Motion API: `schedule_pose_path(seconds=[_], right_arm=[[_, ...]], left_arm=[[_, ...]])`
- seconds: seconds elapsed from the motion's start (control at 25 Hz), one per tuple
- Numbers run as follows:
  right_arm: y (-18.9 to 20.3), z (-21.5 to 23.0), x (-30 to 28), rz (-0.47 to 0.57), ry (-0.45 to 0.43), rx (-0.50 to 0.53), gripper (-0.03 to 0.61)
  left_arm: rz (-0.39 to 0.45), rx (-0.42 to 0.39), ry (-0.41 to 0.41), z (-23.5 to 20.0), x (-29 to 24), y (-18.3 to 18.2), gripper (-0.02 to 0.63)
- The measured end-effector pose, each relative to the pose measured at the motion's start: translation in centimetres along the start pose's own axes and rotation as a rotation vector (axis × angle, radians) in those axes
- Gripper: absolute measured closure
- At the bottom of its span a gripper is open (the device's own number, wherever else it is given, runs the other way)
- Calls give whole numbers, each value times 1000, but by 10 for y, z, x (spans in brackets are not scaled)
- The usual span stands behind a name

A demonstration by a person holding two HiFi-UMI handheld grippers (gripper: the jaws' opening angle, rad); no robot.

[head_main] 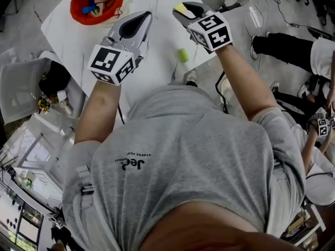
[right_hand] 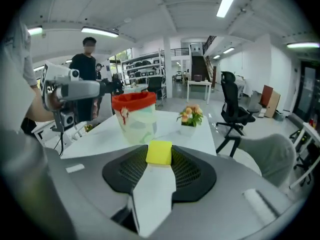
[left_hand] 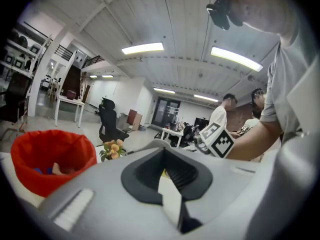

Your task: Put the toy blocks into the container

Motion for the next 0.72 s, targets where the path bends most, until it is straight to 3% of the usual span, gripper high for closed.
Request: schedule_pose_path(seconds=[0.36,0.72], right_arm=[[-134,-47,-10,124,-107,120,431],[-196,-91,-60,101,-185,225,430]], left_arm=[[86,-10,-114,-53,68,-44,555],[127,6,-212,-90,118,-57,555]])
Point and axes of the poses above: the fingertips, and each gripper's own axes: x backward along the fingers, z to its right, y out of its underside, the point moved 4 cm from there along x, backward along the fingers, and after that the axes turned 3 degrees about -z, right-handed, at the moved point
